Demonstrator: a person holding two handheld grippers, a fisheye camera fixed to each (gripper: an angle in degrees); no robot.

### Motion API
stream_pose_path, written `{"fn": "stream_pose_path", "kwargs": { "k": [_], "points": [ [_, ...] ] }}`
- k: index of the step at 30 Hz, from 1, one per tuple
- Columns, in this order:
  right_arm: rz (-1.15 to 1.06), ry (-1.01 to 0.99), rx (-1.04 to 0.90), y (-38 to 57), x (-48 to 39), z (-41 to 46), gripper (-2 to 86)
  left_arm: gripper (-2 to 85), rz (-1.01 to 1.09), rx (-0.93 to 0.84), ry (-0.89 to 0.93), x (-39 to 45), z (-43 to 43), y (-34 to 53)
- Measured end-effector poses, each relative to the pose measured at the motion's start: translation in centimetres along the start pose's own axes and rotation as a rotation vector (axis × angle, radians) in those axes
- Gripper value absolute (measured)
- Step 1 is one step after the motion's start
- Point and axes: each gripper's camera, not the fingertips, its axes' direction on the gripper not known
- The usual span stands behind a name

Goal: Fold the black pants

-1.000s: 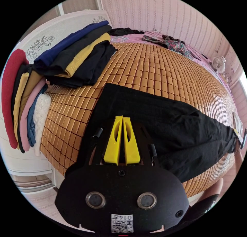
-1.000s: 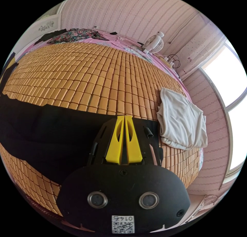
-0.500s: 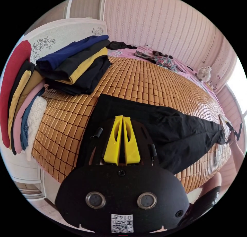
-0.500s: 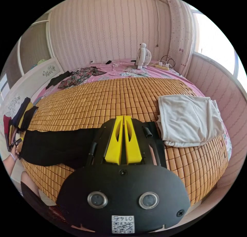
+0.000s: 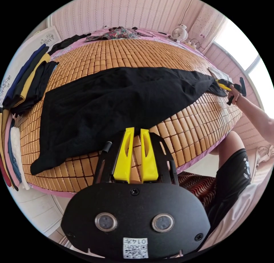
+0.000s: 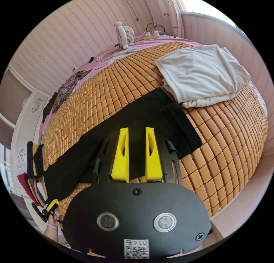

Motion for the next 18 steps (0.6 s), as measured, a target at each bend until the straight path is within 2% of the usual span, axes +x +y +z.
{"fn": "stream_pose_path", "kwargs": {
  "k": [1, 3, 6, 10, 14, 16, 18],
  "points": [
    [0.011, 0.076, 0.028, 0.0, 0.1, -0.2, 6.2, 1.5, 0.002, -0.004, -0.007, 0.1, 0.2, -0.2],
    [0.007, 0.099, 0.019, -0.3, 0.5, -0.5, 4.6, 1.8, 0.024, -0.02, -0.005, 0.2, 0.2, -0.6],
    [0.014, -0.013, 0.044, -0.2, 2.2, -3.0, 1.9, 1.0, 0.037, -0.04, 0.009, 0.2, 0.1, -0.7],
    [-0.084, -0.114, 0.204, 3.2, 4.3, -10.4, 0.8, -0.1, 0.053, -0.037, 0.002, 0.4, -0.7, -0.4],
    [-0.12, -0.185, 0.303, 9.7, 7.5, -17.9, 0.8, -0.6, 0.102, 0.056, 0.048, 1.1, -4.0, 1.0],
    [-0.103, -0.158, 0.286, 13.0, 9.1, -19.5, 0.8, -0.6, 0.173, 0.115, 0.078, 1.6, -6.8, 2.6],
    [-0.038, -0.11, 0.202, 16.0, 11.2, -19.1, 1.8, -0.6, 0.205, 0.085, 0.091, 1.7, -7.8, 3.6]
  ]
}}
